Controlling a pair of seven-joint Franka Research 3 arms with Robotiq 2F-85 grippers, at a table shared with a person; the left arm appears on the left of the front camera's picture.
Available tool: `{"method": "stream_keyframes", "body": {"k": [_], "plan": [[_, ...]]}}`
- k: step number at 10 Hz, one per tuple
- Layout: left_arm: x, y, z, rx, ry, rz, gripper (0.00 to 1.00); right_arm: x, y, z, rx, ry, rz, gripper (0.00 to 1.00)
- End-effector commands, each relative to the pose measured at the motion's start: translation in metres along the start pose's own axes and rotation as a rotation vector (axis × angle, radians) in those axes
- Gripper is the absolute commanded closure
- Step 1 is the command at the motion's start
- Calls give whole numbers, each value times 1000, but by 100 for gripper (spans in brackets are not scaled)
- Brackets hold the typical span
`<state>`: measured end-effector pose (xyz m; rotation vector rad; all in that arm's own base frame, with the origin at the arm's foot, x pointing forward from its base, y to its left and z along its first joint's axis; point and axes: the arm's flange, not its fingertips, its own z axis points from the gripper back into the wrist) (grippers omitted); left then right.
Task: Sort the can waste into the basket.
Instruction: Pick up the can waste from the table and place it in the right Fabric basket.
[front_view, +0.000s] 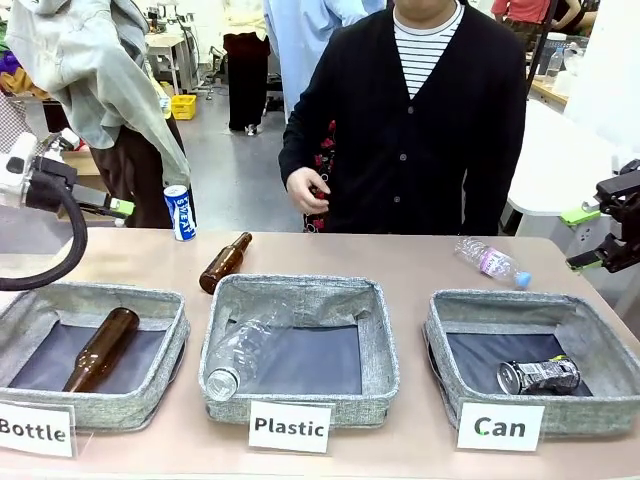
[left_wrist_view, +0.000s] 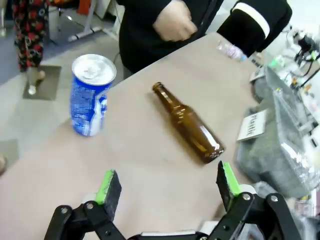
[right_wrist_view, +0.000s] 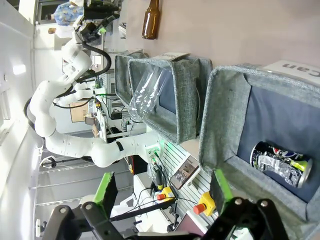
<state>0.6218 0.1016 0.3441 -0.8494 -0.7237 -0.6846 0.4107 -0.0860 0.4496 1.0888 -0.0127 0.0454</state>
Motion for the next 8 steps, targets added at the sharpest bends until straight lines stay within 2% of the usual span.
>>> {"method": "stream_keyframes", "body": {"k": [1, 3, 4, 5, 6, 7, 8], "plan": [[-9, 24, -8, 51, 11, -230, 0, 0, 0, 2, -8, -7, 21, 0], [-18, 40, -18, 55, 21, -464, 0, 0, 0, 2, -8, -7, 21, 0], [-20, 39, -22, 43, 22, -526, 0, 0, 0, 2, -8, -7, 21, 0], [-17, 40, -25, 24, 14, -561, 0, 0, 0, 2, -8, -7, 21, 0], [-13, 34, -25, -27, 10, -491, 0, 0, 0, 2, -8, -7, 21, 0], [-18, 43, -25, 40, 52, -519, 0, 0, 0, 2, -8, -7, 21, 0], [-18, 43, -25, 40, 52, -519, 0, 0, 0, 2, -8, -7, 21, 0]]}}
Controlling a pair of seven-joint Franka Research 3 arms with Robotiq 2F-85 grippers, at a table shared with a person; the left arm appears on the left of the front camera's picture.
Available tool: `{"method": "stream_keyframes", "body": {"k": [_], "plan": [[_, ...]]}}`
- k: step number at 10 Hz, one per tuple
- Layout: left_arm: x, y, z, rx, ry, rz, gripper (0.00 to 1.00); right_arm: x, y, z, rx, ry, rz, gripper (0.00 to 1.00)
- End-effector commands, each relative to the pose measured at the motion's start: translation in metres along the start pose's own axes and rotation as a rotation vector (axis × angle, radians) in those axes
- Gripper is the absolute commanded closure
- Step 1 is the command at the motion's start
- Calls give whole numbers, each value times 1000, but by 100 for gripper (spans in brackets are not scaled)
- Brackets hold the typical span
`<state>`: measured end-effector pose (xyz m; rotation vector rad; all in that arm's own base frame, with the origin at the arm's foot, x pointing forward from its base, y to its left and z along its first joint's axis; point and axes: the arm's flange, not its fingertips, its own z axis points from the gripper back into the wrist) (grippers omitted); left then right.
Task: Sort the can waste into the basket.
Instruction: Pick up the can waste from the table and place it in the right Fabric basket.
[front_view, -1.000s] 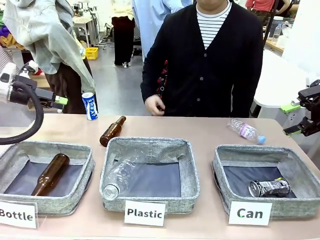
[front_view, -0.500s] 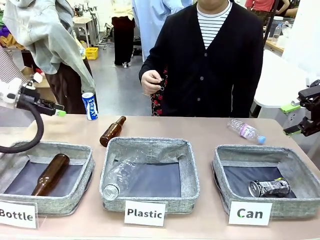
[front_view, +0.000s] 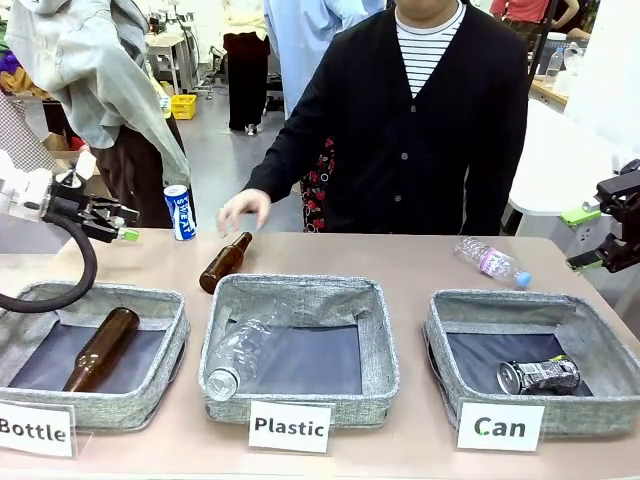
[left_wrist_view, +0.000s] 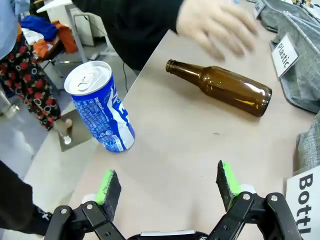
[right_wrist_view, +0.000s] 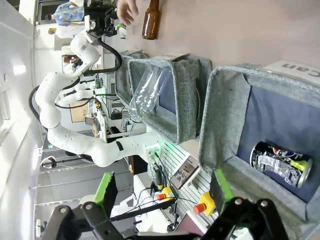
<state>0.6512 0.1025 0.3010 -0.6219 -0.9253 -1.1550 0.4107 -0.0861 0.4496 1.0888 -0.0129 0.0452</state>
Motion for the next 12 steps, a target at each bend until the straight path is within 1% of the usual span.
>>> {"method": "stream_keyframes", "body": {"k": [1, 2, 3, 4, 5, 6, 7, 8, 9, 10, 11, 12], "plan": [[2, -1, -2, -7, -4, -2, 0, 0, 0, 2, -8, -7, 21, 0], [12, -18, -2, -31, -49, -17, 0, 0, 0, 2, -8, -7, 21, 0], [18, -16, -5, -20, -77, -67, 0, 0, 0, 2, -8, -7, 21, 0], [20, -7, -11, -25, -92, -76, 0, 0, 0, 2, -8, -7, 21, 0], [21, -4, -4, -66, -85, -44, 0, 0, 0, 2, -8, -7, 21, 0], [22, -11, 30, -91, -100, -41, 0, 0, 0, 2, -8, -7, 21, 0], [23, -27, 84, -107, -108, -54, 0, 0, 0, 2, -8, -7, 21, 0], [27, -56, 146, -111, -146, -98, 0, 0, 0, 2, -8, -7, 21, 0], [34, -99, 206, -73, -221, -169, 0, 0, 0, 2, -8, -7, 21, 0], [38, -126, 243, -23, -277, -202, 0, 0, 0, 2, -8, -7, 21, 0], [37, -141, 271, 18, -304, -197, 0, 0, 0, 2, -8, -7, 21, 0], [34, -152, 293, 3, -338, -173, 0, 0, 0, 2, -8, -7, 21, 0]]}}
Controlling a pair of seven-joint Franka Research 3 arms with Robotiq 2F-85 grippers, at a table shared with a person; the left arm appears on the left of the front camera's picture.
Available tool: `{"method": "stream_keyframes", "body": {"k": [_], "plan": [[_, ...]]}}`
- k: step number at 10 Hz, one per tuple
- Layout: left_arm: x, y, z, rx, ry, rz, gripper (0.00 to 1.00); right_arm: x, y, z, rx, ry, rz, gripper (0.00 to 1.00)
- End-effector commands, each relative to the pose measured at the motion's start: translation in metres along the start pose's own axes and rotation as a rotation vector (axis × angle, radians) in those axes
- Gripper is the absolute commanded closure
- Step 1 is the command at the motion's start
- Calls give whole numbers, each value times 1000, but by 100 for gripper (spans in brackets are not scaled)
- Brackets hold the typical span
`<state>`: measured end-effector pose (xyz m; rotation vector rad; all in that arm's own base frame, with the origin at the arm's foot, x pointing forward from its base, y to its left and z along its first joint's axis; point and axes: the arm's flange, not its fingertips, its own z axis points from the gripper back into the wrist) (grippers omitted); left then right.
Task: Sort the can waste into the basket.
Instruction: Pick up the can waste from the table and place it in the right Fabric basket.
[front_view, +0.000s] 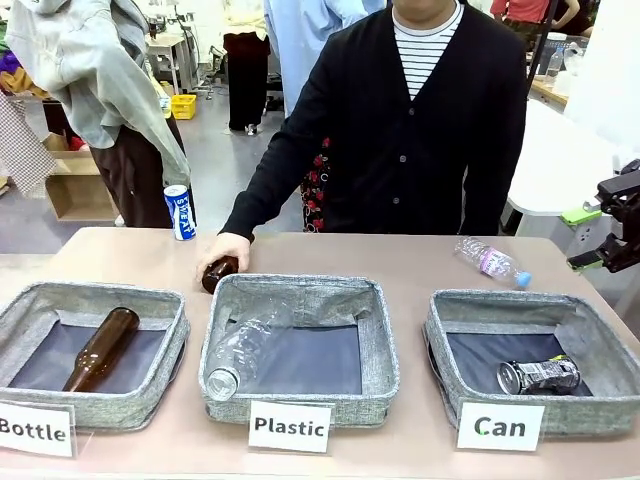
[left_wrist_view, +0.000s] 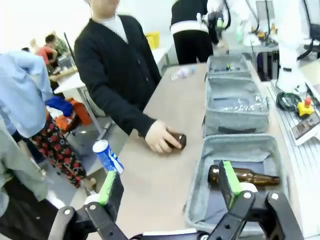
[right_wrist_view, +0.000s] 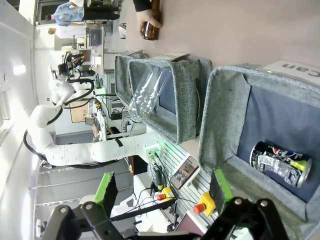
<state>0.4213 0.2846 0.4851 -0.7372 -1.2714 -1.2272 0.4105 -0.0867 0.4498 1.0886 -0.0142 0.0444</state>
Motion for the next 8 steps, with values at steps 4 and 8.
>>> {"method": "stream_keyframes", "body": {"k": [4, 8], "plan": [[-19, -9, -23, -103, 3, 31, 0, 0, 0, 1, -8, -6, 21, 0], [-33, 41, -102, -310, 125, 135, 0, 0, 0, 1, -8, -6, 21, 0]]}}
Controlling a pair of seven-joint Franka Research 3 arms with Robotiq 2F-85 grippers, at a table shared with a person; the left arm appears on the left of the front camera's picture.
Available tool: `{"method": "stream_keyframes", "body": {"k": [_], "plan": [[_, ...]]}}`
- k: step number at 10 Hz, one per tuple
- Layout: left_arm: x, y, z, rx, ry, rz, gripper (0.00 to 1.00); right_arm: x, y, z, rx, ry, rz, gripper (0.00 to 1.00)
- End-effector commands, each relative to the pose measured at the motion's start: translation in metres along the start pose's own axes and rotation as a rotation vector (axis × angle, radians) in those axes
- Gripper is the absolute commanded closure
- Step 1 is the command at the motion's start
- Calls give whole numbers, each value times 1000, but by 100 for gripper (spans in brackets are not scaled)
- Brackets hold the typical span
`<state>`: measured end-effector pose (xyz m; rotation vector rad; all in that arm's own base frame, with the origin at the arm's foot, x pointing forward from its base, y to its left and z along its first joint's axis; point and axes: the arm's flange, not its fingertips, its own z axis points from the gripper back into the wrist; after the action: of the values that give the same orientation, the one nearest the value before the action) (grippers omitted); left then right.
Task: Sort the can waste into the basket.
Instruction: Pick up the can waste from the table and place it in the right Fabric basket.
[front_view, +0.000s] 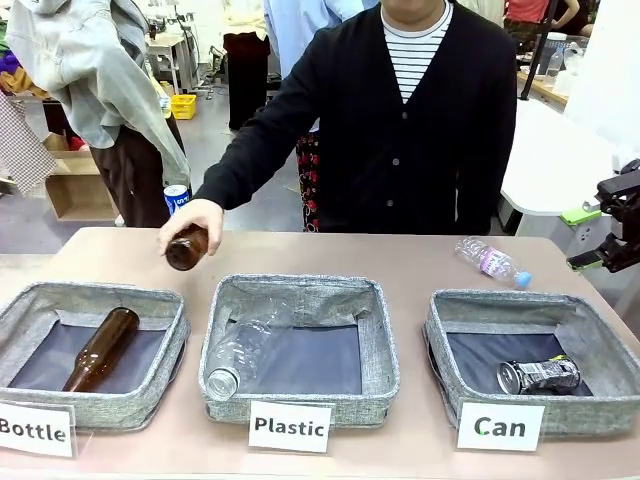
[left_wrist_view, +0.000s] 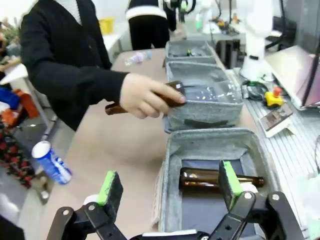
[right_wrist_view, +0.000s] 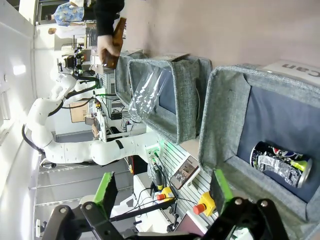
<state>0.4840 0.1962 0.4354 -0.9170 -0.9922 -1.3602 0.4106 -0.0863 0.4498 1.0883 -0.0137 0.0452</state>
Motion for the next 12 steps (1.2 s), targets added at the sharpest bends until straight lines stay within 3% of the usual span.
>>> {"method": "stream_keyframes", "body": {"k": [1, 3, 6, 8, 12], "plan": [[2, 18, 21, -38, 9, 71, 0, 0, 0, 2, -7, -6, 20, 0], [18, -19, 97, 110, -146, 37, 0, 0, 0, 2, -7, -6, 20, 0], [16, -98, 174, 352, -267, -12, 0, 0, 0, 2, -7, -6, 20, 0], [-2, -109, 180, 370, -300, -10, 0, 0, 0, 2, -7, -6, 20, 0], [4, -99, 170, 353, -265, -19, 0, 0, 0, 2, -7, -6, 20, 0]]}}
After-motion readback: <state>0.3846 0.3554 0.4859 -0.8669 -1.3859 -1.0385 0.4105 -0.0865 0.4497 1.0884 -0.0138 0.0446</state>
